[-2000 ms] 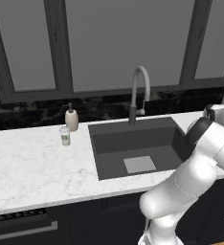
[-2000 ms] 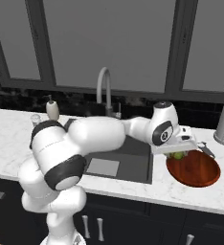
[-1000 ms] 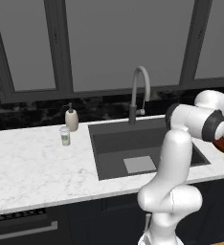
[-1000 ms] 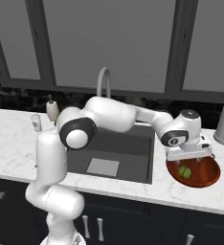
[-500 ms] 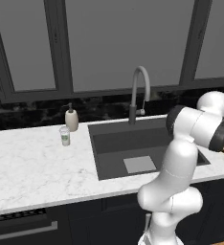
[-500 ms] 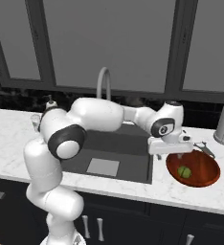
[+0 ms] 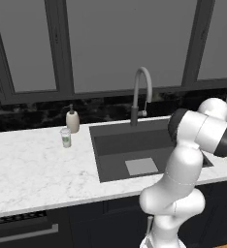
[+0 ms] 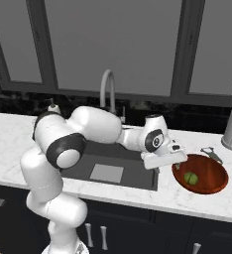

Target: Pick the lime from the sink and place it in the bowl. Then pick the bowl and place it in the microwave. Then close the microwave door and press the start button.

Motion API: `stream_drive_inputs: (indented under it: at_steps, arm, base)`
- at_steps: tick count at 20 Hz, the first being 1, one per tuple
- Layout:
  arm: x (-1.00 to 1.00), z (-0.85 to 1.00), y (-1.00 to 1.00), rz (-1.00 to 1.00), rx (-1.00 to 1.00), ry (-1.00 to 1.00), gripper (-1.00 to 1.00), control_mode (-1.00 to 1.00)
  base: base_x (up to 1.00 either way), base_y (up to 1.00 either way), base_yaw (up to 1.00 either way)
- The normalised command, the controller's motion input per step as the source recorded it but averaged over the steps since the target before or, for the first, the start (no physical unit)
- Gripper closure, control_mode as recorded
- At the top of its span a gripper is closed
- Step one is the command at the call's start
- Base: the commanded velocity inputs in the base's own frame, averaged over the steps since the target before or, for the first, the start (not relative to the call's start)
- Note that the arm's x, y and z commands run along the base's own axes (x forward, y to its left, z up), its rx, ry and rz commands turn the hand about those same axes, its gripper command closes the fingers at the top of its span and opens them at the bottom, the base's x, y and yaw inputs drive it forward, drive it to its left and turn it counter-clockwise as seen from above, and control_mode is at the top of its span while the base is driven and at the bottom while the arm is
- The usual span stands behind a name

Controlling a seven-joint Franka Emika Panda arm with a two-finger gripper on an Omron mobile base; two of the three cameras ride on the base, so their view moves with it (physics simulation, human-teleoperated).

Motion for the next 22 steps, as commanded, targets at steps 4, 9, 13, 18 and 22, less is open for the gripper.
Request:
stream_drive_inputs:
  at_steps: [4,9,13,18,22]
  arm:
    - [0.24,-0.12,-0.51,0.00,-0.02,0.00,-1.00,-1.00]
    - [0.27,-0.35,-0.31,0.00,0.00,0.06,-1.00,-1.00]
    - [0.16,-0.23,-0.16,0.00,0.05,0.19,1.00,-1.00]
    - [-0.11,0.15,0.02,0.00,0.09,0.10,1.00,-1.00]
    - [-0.49,0.58,0.42,0.00,0.00,0.00,1.00,-1.00]
  base:
    - [0.00,0.00,0.00]
    - [0.00,0.00,0.00]
    - [0.00,0.00,0.00]
    - [0.00,0.00,0.00]
    - [0.00,0.00,0.00]
